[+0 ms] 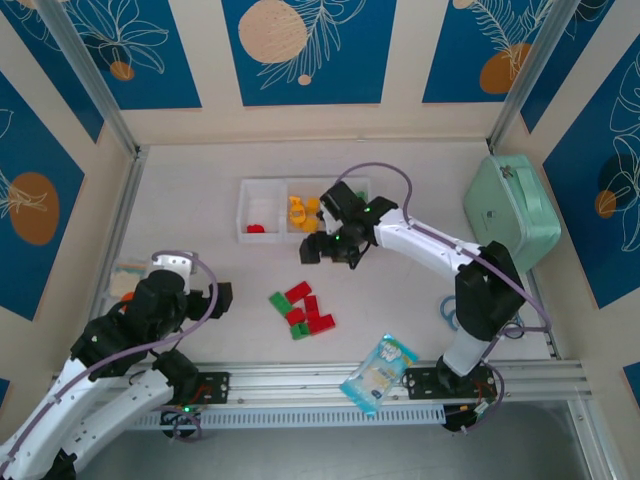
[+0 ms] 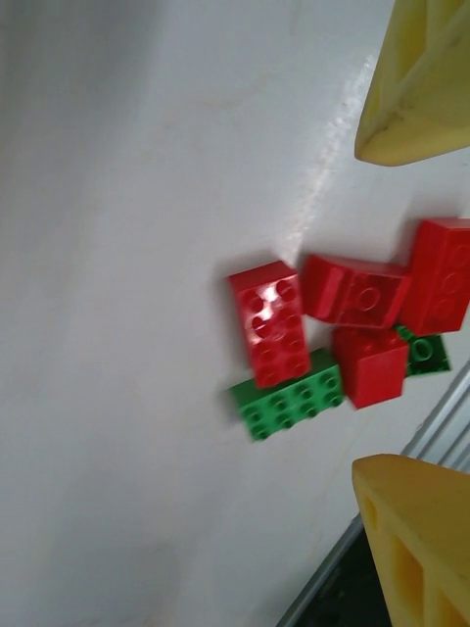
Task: Sort the legos into containers by color
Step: Rotate the lego at the center of the table.
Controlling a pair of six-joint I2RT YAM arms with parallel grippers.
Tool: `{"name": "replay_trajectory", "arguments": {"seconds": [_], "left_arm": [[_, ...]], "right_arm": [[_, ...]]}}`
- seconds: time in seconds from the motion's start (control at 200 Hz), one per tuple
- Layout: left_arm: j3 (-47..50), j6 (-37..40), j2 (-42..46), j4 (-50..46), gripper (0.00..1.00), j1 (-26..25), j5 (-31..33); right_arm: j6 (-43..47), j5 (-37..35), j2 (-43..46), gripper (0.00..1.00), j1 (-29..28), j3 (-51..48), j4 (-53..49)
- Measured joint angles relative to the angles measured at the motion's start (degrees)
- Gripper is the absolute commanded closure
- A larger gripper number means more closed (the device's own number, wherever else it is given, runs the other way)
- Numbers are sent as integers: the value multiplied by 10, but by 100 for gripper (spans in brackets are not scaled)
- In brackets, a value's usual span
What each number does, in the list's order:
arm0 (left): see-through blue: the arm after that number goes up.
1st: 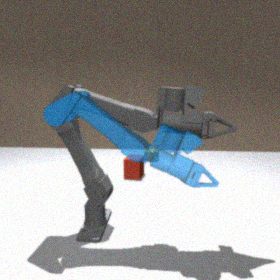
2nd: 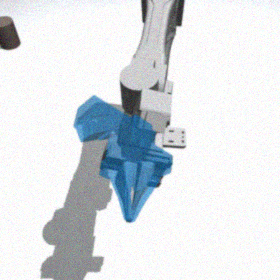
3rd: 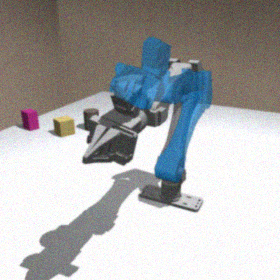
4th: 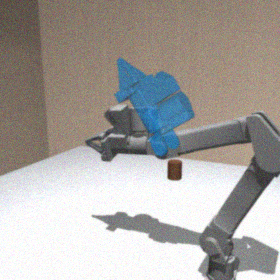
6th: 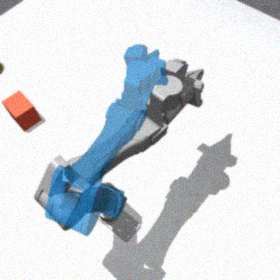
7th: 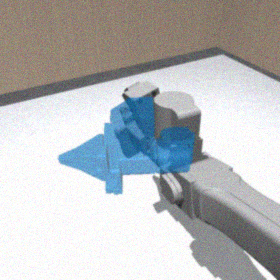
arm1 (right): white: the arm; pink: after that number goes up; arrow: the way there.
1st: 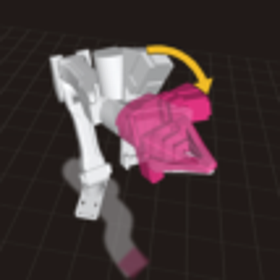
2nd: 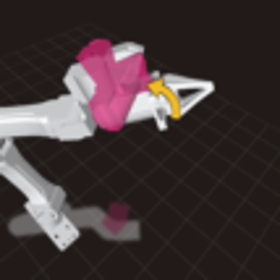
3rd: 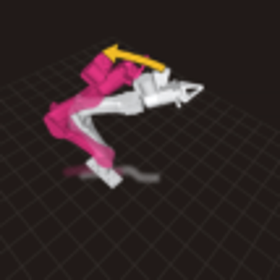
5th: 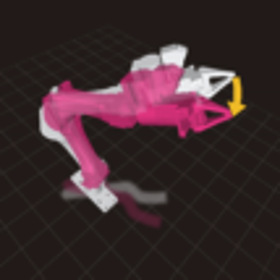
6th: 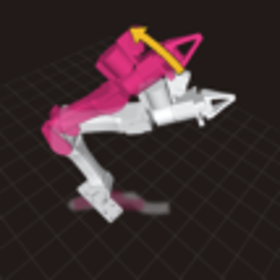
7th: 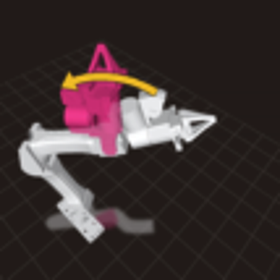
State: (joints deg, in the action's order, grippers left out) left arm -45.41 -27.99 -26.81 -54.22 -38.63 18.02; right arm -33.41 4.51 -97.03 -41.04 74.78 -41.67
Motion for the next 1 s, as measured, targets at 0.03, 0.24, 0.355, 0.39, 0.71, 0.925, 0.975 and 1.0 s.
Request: {"name": "replay_trajectory", "arguments": {"seconds": [0.03, 0.24, 0.355, 0.39, 0.71, 0.925, 0.975, 1.0], "left_arm": [[0, 0, 0, 0, 1, 0, 0], [0, 0, 7, 3, 1, 0, -2], [0, 0, 12, 2, 0, 0, -7], [0, 0, 13, 3, 1, 0, -9], [0, 0, 28, 6, 1, 0, -15], [0, 0, 29, 7, 1, 0, -15], [0, 0, 29, 7, 1, 0, -15], [0, 0, 29, 7, 1, 0, -15]], "right_arm": [[-3, 5, -4, 24, -4, -5, 0], [-66, 25, -55, 26, -38, -11, 37], [-112, 23, -92, 26, -57, -13, 61], [-124, 21, -102, 26, -63, -14, 67], [-191, 7, -154, 34, -74, 3, 75], [-198, 7, -183, 40, -71, 44, 80], [-198, 9, -188, 41, -69, 50, 98], [-198, 11, -193, 41, -67, 53, 109]]}}
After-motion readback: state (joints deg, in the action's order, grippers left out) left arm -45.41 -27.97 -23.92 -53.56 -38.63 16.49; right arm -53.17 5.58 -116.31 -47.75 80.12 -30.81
